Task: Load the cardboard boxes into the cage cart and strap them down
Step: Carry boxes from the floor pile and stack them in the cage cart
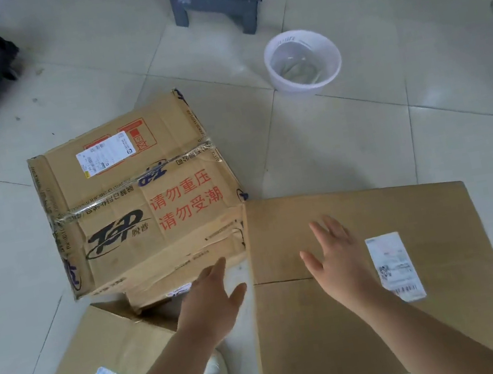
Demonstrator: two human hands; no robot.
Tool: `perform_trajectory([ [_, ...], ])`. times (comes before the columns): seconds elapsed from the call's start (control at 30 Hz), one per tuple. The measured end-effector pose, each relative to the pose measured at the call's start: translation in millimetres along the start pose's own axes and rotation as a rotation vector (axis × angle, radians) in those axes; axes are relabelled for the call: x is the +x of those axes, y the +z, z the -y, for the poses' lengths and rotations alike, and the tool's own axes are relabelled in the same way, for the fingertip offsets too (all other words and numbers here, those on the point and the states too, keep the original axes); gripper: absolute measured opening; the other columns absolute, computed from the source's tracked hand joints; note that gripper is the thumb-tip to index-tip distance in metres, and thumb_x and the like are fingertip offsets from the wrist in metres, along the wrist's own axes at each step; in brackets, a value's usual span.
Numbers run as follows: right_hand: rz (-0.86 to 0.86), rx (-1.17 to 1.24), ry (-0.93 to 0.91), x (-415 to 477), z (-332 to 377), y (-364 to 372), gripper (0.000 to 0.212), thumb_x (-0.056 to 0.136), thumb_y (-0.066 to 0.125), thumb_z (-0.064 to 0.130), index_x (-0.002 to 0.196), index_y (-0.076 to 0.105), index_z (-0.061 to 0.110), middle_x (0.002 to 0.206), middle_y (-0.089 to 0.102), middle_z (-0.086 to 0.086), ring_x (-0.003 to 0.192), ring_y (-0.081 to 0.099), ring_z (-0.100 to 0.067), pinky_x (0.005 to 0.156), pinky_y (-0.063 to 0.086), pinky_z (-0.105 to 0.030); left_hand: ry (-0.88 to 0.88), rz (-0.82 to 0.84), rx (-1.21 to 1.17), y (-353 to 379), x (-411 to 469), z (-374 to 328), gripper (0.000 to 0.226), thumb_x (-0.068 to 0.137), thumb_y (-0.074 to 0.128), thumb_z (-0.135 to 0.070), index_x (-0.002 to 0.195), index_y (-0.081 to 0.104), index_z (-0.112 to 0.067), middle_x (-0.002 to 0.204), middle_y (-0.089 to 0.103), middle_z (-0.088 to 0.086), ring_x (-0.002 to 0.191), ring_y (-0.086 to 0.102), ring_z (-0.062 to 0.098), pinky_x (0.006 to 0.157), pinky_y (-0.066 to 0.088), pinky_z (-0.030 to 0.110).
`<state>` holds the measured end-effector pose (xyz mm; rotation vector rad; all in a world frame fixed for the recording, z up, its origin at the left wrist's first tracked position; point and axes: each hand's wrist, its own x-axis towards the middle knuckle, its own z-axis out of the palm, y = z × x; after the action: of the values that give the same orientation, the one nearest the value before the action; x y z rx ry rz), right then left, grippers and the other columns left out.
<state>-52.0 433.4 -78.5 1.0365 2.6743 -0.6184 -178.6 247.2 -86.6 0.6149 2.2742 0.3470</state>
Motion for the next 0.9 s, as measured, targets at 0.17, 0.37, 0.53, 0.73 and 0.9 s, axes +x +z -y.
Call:
perform_trajectory([
  [0.17, 0.134, -0.073, 0.118, -74, -69, 31, 0.068, 0.093, 0.042, 0.052, 0.149, 0.019, 0.022, 0.157, 0.013, -0.011, 0.145, 0.011, -0.026, 0.117, 0.009, -0.038, -0.007, 0.095, -0.004, 62, -17, -21, 0.076, 0.093, 0.052, -0.041, 0.152, 0.009, -0.018, 0.144, 0.044, 0.007, 0.127, 0.047, 0.022, 0.104, 0.039, 0.036],
  [0.37, 0.202, -0.053, 0.205, -121, -117, 76, 0.075, 0.089, 0.044, 0.057, 0.15, 0.011, 0.028, 0.159, -0.004, -0.007, 0.146, 0.001, -0.025, 0.118, 0.006, -0.043, -0.024, 0.068, 0.04, 111, -18, -15, 0.087, 0.087, 0.063, -0.031, 0.152, 0.005, -0.023, 0.123, 0.061, 0.008, 0.109, 0.059, 0.027, 0.092, 0.048, 0.035],
  [0.53, 0.114, -0.049, 0.18, -135, -133, 93, 0.079, 0.088, 0.046, 0.057, 0.151, 0.007, 0.029, 0.159, -0.011, -0.004, 0.146, -0.003, -0.024, 0.118, 0.005, -0.045, -0.032, 0.023, 0.145, 129, -24, -20, 0.097, 0.087, 0.062, -0.037, 0.151, -0.008, -0.019, 0.133, 0.049, 0.015, 0.108, 0.058, 0.031, 0.089, 0.047, 0.038],
  [0.73, 0.055, 0.025, 0.377, -164, -151, 97, 0.076, 0.088, 0.049, 0.052, 0.15, 0.012, 0.027, 0.159, -0.005, -0.011, 0.146, -0.005, -0.026, 0.118, 0.006, -0.043, 0.126, 0.133, 0.221, 164, -72, -45, 0.092, 0.09, 0.055, -0.039, 0.148, -0.01, -0.009, 0.124, 0.047, 0.017, 0.099, 0.058, 0.031, 0.081, 0.049, 0.039],
  [0.9, -0.007, 0.153, 0.612, -203, -152, 110, 0.075, 0.087, 0.048, 0.054, 0.148, 0.013, 0.03, 0.157, -0.006, -0.013, 0.145, -0.003, -0.028, 0.118, 0.009, -0.044, 0.317, 0.305, 0.205, 188, -94, -52, 0.08, 0.09, 0.053, -0.048, 0.148, 0.007, -0.018, 0.121, 0.061, -0.001, 0.107, 0.061, 0.015, 0.089, 0.051, 0.034],
])
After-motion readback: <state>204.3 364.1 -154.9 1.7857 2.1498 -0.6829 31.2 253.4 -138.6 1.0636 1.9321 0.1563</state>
